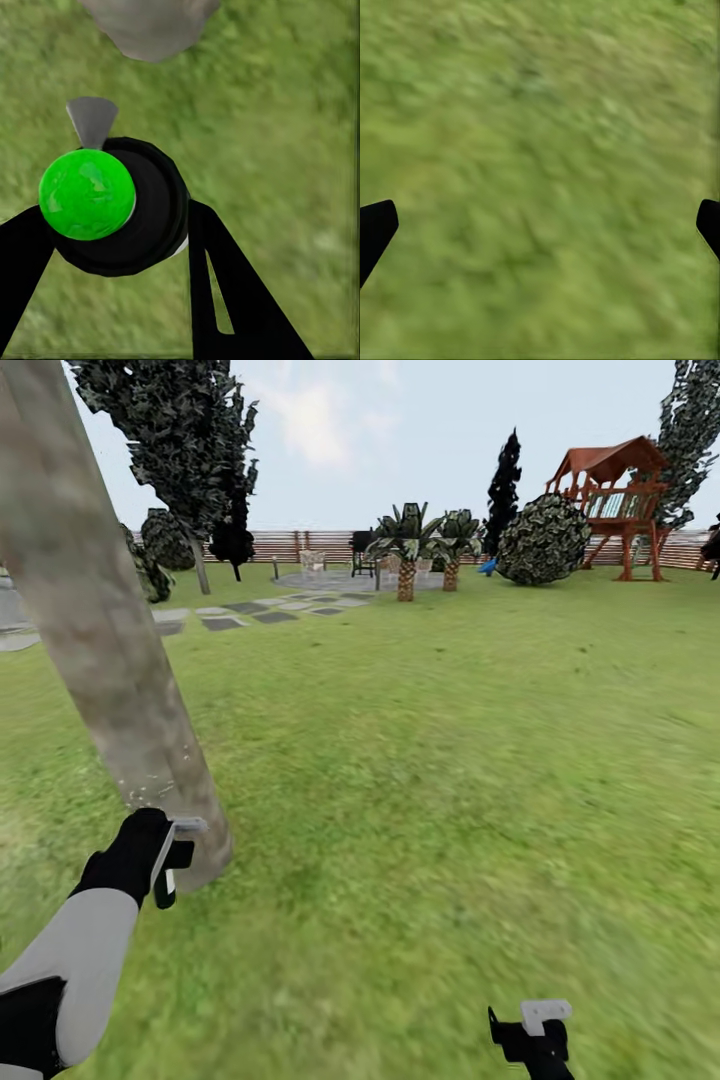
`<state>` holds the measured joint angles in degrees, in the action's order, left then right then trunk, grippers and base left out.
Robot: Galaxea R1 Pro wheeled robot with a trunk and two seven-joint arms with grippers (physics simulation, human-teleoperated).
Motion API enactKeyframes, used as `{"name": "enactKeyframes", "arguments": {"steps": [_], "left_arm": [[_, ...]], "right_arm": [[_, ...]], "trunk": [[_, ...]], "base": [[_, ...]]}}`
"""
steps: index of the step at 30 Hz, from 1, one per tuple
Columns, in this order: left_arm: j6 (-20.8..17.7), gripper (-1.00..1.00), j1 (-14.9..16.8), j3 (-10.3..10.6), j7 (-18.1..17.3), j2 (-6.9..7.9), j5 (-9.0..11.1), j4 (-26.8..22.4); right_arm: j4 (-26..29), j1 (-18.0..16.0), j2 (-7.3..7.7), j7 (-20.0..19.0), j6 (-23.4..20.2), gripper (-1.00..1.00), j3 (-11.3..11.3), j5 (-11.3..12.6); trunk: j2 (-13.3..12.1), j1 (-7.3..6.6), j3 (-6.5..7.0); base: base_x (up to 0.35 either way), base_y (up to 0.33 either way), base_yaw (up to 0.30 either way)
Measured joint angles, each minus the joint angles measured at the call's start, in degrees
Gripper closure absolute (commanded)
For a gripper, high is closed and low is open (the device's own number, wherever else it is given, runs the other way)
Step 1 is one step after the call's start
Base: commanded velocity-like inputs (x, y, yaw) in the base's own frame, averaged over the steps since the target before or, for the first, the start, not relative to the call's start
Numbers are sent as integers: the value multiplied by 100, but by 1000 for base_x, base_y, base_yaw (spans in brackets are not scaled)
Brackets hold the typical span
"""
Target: In the garden, pick up the pesticide atomizer on the floor and spray pesticide onto both trees until each tree trunk is fully covered.
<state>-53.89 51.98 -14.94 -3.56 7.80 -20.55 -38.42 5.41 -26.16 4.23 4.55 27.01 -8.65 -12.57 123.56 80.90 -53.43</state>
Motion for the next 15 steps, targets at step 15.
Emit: {"name": "enactKeyframes", "arguments": {"steps": [15], "left_arm": [[92, 100, -9, -6, 33, 225, 22, 631]], "right_arm": [[2, 1, 0, 0, 1, -100, -1, 0]], "trunk": [[0, 0, 0]], "base": [[180, -240, 106]]}}
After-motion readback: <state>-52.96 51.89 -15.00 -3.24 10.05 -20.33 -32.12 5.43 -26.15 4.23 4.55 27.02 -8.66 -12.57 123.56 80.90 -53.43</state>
